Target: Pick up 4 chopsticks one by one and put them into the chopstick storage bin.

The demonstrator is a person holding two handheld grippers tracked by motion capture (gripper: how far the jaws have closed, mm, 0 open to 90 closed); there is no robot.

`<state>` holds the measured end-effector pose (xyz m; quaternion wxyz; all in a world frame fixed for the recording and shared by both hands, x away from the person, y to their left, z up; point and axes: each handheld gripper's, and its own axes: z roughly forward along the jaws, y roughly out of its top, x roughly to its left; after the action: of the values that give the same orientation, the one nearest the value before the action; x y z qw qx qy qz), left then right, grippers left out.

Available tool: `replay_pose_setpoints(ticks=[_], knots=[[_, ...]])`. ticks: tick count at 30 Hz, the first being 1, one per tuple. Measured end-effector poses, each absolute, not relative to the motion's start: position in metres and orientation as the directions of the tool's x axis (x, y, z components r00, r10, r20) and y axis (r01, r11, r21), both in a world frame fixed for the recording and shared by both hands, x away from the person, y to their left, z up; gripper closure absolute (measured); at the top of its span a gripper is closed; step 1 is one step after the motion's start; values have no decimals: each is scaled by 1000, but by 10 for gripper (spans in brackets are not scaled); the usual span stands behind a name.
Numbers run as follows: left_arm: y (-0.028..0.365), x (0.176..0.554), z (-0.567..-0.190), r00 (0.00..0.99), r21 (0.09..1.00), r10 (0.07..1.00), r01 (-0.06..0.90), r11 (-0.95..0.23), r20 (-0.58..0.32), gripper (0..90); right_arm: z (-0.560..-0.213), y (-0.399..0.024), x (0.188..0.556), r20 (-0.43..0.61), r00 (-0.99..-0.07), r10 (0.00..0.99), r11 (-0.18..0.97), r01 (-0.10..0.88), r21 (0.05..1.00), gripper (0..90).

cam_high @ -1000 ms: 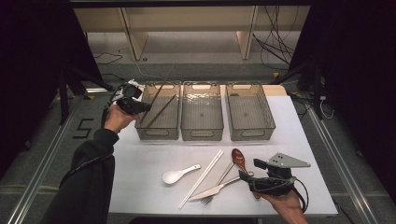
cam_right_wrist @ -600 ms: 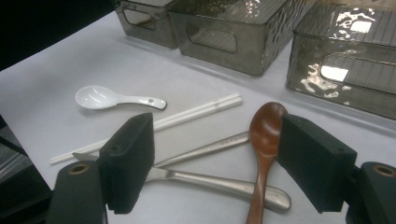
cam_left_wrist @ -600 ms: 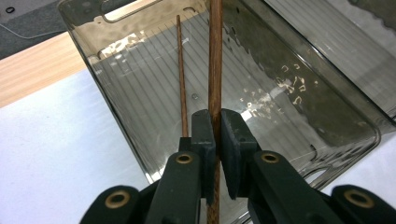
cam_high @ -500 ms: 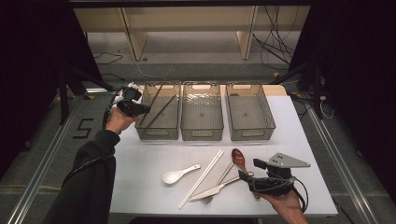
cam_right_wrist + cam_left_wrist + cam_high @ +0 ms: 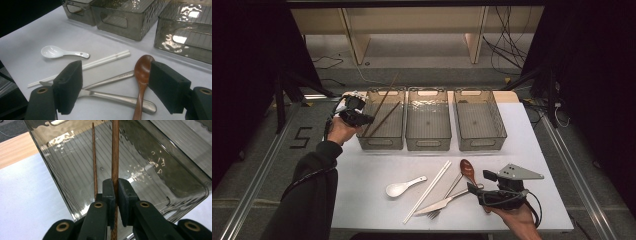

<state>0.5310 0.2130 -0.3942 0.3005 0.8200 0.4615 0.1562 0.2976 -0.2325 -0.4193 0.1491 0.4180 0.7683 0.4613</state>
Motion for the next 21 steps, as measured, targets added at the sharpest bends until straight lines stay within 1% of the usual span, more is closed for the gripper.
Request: replay_pose_setpoints(ticks=[15, 18, 20, 21], knots=[[214, 532, -403, 486, 623, 874, 688, -372, -14, 824, -419, -233, 297, 157, -607, 779, 225, 505, 834, 285], [216, 531, -402, 471, 631, 881, 696, -342, -42, 745, -419, -232, 297, 157, -607, 779, 225, 505, 833, 284], [216, 529, -401, 471, 626, 880, 706, -330, -67, 725, -419, -232, 297, 157, -607, 779, 225, 505, 833, 284], [214, 527, -399, 473, 622, 878, 709, -332, -71, 692, -419, -232, 297, 157, -606, 780, 225, 505, 833, 284]])
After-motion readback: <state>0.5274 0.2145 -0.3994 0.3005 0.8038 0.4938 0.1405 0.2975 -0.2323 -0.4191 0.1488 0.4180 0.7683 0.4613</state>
